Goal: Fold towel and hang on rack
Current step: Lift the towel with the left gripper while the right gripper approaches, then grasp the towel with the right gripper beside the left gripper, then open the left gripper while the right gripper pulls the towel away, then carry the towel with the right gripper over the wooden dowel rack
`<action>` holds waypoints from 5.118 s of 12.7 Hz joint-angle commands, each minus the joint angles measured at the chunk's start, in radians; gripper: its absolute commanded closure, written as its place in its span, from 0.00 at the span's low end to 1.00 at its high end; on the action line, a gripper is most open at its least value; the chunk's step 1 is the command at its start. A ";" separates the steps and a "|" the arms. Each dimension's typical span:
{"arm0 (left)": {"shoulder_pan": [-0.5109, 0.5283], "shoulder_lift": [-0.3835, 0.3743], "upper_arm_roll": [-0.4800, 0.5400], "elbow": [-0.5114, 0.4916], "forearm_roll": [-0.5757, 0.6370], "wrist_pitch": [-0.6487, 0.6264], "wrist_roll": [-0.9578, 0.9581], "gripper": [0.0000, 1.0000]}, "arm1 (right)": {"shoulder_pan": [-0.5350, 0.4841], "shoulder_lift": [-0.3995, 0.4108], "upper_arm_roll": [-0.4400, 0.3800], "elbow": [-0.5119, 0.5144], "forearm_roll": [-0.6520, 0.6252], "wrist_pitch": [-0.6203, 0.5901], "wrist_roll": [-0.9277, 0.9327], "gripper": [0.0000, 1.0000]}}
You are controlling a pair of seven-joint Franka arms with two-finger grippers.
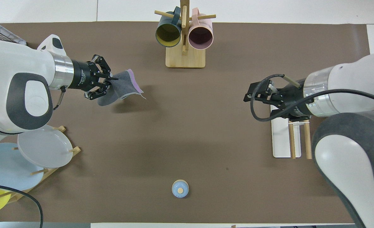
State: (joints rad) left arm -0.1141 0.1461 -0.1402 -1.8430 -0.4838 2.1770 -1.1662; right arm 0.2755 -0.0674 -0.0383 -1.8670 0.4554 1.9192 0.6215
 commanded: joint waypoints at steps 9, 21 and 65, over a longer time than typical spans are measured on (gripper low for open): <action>-0.010 -0.114 -0.136 0.004 0.005 0.026 -0.890 1.00 | 0.309 0.205 -0.005 -0.014 0.581 0.659 0.418 0.00; -0.033 -0.118 -0.142 -0.002 0.007 0.032 -1.009 1.00 | 0.346 0.284 -0.003 0.074 0.628 0.718 0.389 0.94; 0.347 -0.142 -0.136 0.109 0.445 -0.403 0.988 0.00 | -0.415 -0.081 -0.015 -0.176 -0.259 -0.169 -0.836 1.00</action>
State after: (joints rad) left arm 0.2398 0.0027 -0.2751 -1.7735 -0.0697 1.8358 -0.2239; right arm -0.1111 -0.1232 -0.0654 -2.0191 0.2313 1.7518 -0.1531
